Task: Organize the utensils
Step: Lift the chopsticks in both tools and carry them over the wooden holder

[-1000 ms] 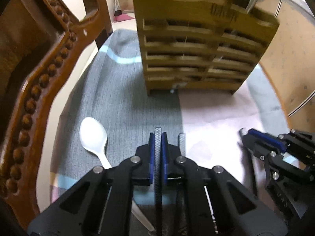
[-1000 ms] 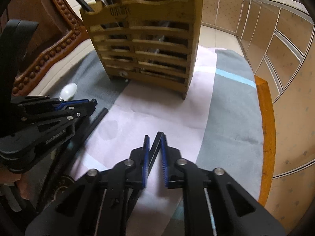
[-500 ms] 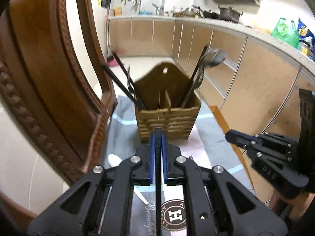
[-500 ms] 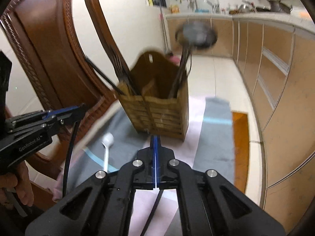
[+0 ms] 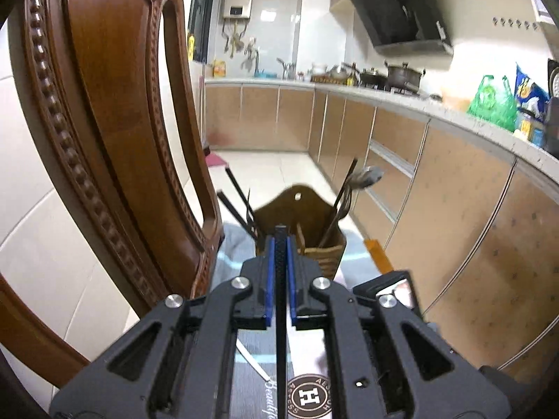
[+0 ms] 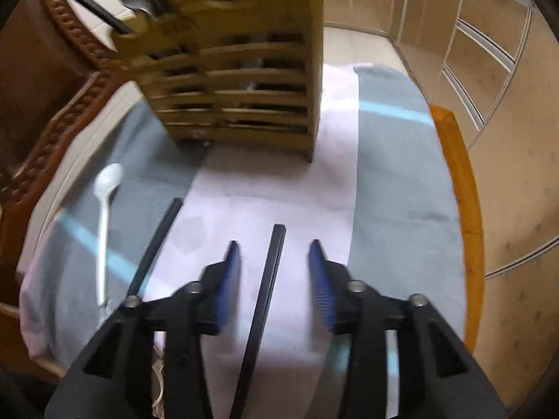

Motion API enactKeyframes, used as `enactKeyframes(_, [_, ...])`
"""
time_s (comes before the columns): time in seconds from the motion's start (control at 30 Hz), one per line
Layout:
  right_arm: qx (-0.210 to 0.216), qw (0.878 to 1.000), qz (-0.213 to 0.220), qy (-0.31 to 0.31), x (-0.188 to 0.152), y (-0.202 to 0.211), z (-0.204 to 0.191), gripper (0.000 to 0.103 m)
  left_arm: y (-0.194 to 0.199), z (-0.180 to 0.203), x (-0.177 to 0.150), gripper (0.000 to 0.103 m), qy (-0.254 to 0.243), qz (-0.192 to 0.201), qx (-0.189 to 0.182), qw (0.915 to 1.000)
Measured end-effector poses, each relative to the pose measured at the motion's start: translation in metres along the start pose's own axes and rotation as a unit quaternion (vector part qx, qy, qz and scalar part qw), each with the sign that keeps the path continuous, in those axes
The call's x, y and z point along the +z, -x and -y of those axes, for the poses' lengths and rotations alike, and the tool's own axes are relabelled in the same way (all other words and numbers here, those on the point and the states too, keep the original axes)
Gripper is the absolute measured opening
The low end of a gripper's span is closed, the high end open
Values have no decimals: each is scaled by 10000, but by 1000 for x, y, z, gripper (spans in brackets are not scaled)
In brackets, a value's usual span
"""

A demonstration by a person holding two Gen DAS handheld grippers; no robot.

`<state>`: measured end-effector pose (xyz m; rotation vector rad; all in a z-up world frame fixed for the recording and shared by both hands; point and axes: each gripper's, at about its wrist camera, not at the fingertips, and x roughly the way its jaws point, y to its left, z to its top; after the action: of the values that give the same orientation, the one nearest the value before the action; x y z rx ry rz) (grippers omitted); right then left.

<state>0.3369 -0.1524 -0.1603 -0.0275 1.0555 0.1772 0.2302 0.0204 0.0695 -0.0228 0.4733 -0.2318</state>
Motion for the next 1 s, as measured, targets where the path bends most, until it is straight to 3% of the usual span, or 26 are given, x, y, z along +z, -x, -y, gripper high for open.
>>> enactKeyframes(0.13, [-376,9990,1,249,6,-10,-16,43,10,-4,5,6,-65,104,22,9999])
enactKeyframes(0.2, [-517,9981,-2,324,6,-12,-23,37,10,-10,5,6,-40,82,22,10000])
enactKeyframes(0.27, [-490,9981,-26,364,7,-10,-28,8,11,-14,5,6,-13,66,35,10000])
enactKeyframes(0.4, [-255,9994,102,226,3,1,-27,7,13,-25,5,6,69,44,48,10000])
enactKeyframes(0.53, [54,9981,610,110,4,52,-23,7,18,-29,8,6,113,59,20,9999])
enactKeyframes(0.77, [454,9832,1766,-115,0,171,-9,7,30,-27,12,6,176,141,-120,9997])
enactKeyframes(1.0, [589,9684,2417,-149,-7,234,1,7,32,-22,12,6,211,161,-178,9995])
